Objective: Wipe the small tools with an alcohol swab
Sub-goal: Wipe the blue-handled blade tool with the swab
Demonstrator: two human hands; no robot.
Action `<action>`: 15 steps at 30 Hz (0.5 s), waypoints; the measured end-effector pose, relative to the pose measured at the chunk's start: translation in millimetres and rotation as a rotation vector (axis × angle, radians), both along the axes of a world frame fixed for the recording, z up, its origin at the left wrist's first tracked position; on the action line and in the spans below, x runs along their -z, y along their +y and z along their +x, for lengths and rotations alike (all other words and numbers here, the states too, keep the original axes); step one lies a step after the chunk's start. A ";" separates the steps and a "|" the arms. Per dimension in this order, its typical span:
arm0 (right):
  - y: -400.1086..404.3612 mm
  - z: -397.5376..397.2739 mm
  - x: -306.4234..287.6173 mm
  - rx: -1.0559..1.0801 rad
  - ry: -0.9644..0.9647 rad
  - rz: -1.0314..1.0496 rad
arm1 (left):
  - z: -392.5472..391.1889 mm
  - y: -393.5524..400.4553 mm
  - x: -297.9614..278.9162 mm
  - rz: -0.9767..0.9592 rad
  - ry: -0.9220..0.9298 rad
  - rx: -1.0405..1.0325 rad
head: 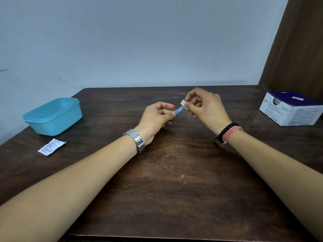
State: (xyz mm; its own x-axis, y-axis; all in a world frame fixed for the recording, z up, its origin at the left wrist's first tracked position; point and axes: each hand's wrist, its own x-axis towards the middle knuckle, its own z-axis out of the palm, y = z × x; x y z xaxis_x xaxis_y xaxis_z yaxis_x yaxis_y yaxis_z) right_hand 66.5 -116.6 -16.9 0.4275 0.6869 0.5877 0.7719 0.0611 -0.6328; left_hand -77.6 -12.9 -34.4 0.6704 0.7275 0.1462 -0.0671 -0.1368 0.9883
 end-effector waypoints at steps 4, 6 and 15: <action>1.4 -12.5 0.0 -0.087 -0.091 -0.035 | 0.2 -0.4 0.5 0.013 -0.011 0.003; 3.7 -11.6 2.0 -0.062 -0.150 -0.078 | 0.2 -0.9 0.2 0.014 -0.012 0.010; -2.4 -2.3 -4.7 -0.056 0.006 -0.004 | 1.1 3.9 1.6 0.004 0.008 0.003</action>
State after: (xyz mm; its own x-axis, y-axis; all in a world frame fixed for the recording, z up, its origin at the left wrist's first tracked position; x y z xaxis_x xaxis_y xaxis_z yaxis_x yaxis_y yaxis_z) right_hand 64.2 -118.9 -12.1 0.3917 0.7120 0.5827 0.7636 0.1018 -0.6376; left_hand -76.5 -9.0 -36.1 0.6741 0.7246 0.1432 -0.0593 -0.1402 0.9883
